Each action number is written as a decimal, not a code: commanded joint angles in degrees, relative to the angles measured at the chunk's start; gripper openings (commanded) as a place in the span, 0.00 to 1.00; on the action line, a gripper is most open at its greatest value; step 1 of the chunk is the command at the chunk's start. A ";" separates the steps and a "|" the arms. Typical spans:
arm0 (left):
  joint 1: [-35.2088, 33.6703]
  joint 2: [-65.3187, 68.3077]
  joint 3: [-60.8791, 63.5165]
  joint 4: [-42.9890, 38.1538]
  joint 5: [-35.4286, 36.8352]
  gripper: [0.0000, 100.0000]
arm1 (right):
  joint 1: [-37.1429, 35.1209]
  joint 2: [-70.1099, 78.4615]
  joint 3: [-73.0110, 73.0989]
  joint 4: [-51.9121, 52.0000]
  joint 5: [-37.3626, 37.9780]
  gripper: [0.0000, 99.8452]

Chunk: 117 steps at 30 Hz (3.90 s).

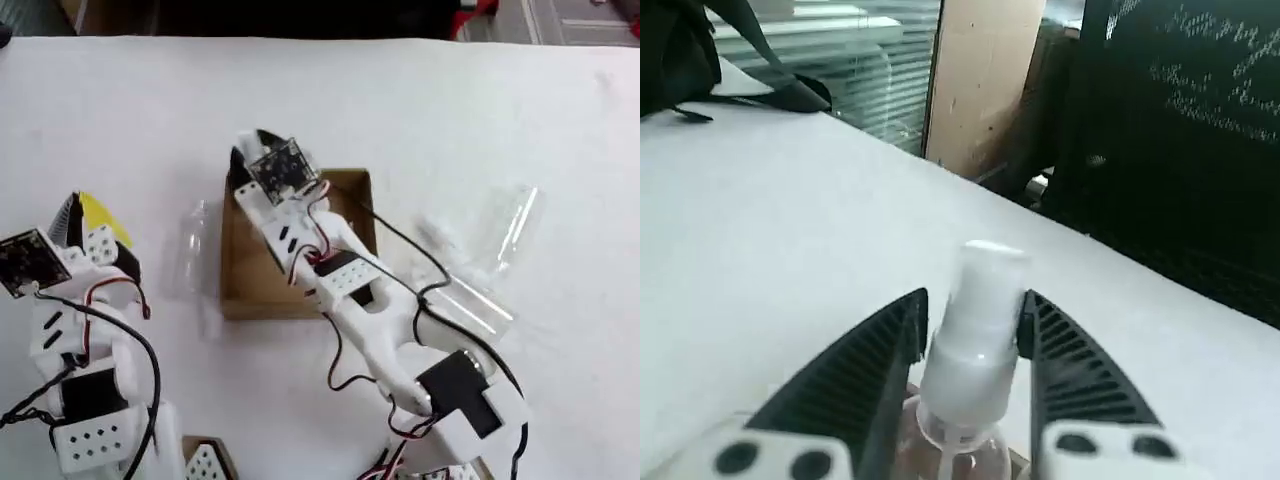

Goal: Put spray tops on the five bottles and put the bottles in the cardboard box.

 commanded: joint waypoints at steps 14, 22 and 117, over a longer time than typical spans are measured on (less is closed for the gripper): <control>0.66 -0.75 -0.44 -1.67 -0.53 0.02 | -2.15 -14.81 8.35 0.13 -0.18 0.14; 0.75 -0.75 -0.44 -1.67 -0.53 0.02 | -2.42 -15.43 8.18 0.22 -0.18 0.14; 34.51 59.38 -26.11 7.03 1.05 0.02 | 26.42 -102.64 54.15 53.49 3.60 0.02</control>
